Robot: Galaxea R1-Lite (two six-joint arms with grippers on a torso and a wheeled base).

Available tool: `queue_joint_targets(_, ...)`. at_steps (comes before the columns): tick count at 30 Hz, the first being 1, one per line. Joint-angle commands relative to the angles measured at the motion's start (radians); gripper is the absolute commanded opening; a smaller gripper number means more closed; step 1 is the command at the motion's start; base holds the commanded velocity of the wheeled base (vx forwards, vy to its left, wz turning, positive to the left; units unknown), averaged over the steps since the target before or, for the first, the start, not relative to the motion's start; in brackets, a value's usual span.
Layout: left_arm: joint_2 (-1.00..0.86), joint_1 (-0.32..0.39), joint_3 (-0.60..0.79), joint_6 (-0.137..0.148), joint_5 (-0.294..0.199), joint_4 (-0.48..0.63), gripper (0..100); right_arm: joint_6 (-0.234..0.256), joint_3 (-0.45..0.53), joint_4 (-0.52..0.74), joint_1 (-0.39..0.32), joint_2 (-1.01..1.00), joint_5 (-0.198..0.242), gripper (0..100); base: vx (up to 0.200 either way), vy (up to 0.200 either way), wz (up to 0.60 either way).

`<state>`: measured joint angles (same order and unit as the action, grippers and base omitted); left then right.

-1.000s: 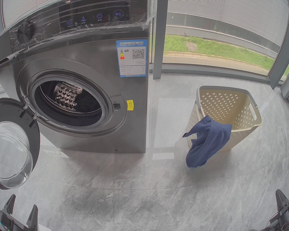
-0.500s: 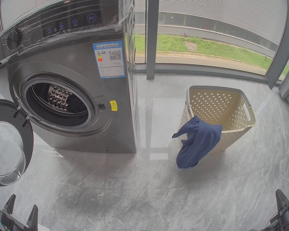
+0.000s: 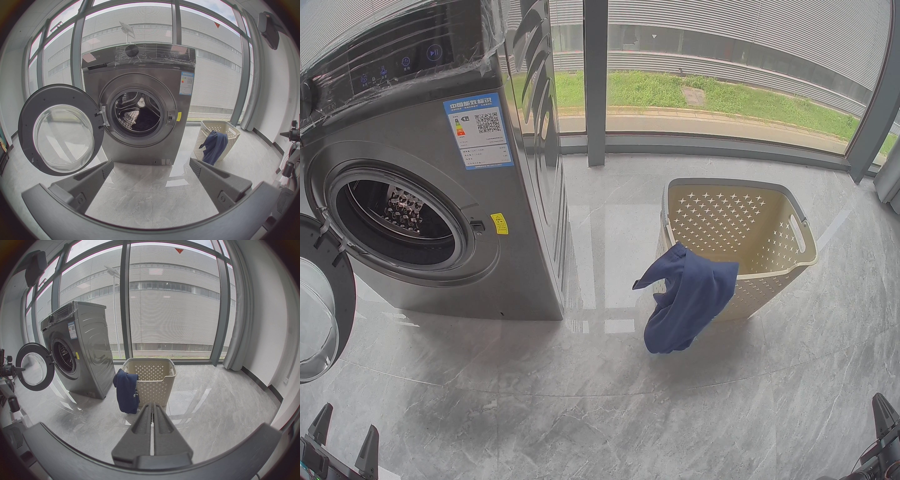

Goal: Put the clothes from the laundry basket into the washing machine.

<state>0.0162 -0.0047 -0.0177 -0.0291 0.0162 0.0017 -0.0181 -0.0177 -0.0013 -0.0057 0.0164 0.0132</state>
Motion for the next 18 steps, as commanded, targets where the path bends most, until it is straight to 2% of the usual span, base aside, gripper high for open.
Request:
queue_joint_targets(1,-0.016,0.0,0.018,-0.003,0.002,0.0,100,0.0,0.018,0.0,0.0,-0.016,0.001,0,0.0,0.0,0.0)
queue_joint_targets(18,-0.016,0.0,0.018,0.0,0.001,0.0,100,0.0,0.018,0.0,0.0,-0.016,0.001,0,0.0,0.0,0.0)
